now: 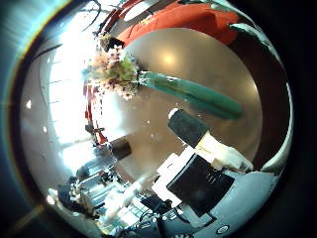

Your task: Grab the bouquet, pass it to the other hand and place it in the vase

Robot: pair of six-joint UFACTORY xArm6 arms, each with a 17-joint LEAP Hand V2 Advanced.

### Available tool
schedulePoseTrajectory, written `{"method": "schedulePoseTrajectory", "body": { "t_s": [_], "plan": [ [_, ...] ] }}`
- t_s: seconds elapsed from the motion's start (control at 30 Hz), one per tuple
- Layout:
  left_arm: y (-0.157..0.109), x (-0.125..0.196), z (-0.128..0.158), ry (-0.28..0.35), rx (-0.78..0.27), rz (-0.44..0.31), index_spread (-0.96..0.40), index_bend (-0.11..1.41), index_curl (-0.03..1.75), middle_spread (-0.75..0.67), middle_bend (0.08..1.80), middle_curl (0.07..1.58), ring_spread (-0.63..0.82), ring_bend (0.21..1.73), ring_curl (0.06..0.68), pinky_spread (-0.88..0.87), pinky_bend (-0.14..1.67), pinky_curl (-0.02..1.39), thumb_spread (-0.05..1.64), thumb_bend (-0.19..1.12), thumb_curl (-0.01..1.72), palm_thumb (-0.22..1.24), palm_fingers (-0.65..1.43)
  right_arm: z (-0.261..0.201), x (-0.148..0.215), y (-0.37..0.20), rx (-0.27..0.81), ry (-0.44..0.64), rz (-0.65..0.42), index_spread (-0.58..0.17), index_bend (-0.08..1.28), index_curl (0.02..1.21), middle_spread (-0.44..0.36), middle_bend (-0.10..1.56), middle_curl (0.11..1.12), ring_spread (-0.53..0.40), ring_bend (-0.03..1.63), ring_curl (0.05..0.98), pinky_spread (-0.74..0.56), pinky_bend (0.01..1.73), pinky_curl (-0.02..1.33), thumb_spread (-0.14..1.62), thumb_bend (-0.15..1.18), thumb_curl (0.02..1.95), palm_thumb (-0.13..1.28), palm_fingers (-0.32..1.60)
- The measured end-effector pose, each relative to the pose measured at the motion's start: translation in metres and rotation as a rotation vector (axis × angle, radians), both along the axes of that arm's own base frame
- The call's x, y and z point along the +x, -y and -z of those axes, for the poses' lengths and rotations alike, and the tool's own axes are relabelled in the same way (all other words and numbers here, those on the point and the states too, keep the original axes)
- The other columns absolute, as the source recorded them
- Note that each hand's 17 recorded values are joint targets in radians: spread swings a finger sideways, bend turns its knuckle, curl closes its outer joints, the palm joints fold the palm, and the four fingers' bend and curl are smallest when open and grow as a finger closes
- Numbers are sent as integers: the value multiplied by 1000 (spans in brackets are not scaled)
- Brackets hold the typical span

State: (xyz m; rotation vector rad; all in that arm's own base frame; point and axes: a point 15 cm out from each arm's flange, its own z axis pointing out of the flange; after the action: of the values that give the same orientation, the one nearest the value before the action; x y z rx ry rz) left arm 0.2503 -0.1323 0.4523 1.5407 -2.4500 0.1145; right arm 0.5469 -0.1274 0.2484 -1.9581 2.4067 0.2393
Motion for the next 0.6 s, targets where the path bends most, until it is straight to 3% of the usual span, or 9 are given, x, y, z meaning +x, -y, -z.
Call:
{"method": "schedulePoseTrajectory", "body": {
  "t_s": [0.27,0.6],
  "plan": [
    [-3,-2,4,-9,12,8,142,196,423,433,186,299,594,423,208,530,182,260,1047,-25,348,435,138,44,3,-7,13,-63,1,-267,223,366,3,347,405,13,715,244,294,597,137,1055,-26,388,467,349],
    [-6,-2,6,-11,15,9,142,195,424,440,187,300,594,425,208,530,181,256,1047,-25,348,435,136,72,-2,-14,12,-124,-4,-266,172,361,12,361,402,10,753,243,311,570,122,1054,-20,400,498,406]
  ]
}}
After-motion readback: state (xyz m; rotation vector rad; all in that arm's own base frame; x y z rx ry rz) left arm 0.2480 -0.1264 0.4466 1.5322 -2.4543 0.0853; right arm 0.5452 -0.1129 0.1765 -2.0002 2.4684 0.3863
